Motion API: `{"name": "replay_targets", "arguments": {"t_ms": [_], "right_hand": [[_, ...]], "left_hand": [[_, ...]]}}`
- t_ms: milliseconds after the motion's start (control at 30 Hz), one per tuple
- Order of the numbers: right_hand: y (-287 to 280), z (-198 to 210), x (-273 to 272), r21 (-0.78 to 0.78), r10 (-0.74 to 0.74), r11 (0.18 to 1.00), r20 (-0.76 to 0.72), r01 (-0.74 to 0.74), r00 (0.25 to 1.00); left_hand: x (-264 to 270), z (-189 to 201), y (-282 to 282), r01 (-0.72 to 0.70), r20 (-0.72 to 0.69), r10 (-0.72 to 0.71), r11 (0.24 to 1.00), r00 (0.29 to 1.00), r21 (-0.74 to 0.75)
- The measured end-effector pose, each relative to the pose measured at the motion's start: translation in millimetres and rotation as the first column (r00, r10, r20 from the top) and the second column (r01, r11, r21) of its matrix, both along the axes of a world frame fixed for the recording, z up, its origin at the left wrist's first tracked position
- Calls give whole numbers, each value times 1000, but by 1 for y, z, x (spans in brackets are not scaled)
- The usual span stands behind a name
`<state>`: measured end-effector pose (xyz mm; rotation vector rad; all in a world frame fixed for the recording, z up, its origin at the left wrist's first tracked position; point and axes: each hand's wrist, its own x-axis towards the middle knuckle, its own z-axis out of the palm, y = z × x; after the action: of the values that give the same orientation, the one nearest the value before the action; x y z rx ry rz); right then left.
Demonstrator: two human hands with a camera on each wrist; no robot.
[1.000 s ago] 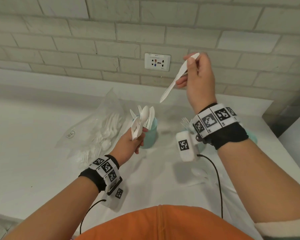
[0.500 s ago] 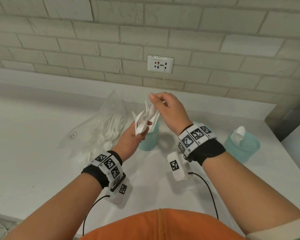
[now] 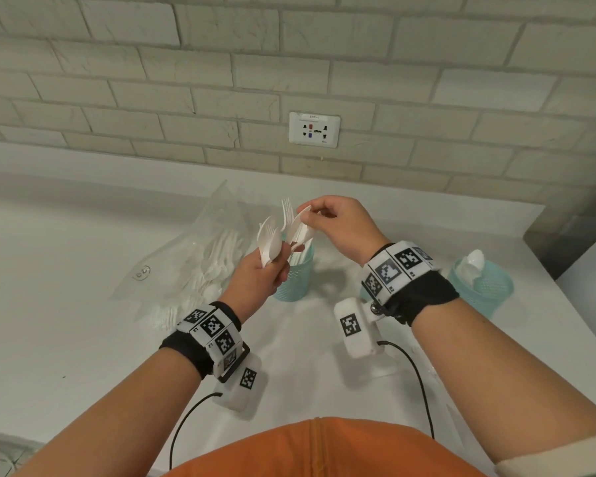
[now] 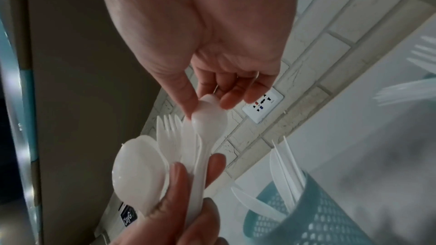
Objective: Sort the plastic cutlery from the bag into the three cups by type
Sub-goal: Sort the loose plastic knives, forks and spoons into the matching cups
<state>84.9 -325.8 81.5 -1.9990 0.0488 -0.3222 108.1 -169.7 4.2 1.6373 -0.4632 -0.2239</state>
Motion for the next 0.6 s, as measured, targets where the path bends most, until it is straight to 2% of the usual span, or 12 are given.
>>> {"name": "replay_targets", "arguments": {"t_ms": [133,267,367,433,500,600], "right_hand": [[-2,4,3,1,-12,1000,22,12,1000],[-9,26,3,70,-125,991,152,116,980],[-15,55,-4,185,-234,966,350,178,907],[-18,64,-6,189,-285,957,445,222,849],[-16,57,-4,128,-276,961,424,244,863],[-7,19,1,-15,-184,981,203,191,962]], "left_hand": [[0,2,0,9,24,-10,1000,1000,13],[3,-1,2,6,0,-6,999,1000,54],[7,-7,6,-75,18,73,990,997,123],[10,-9,9,-143,30,141,982,990,125],[11,-8,10,-185,50,180,976,982,116],[8,-5,7,-173,65,166,979,984,112]]}}
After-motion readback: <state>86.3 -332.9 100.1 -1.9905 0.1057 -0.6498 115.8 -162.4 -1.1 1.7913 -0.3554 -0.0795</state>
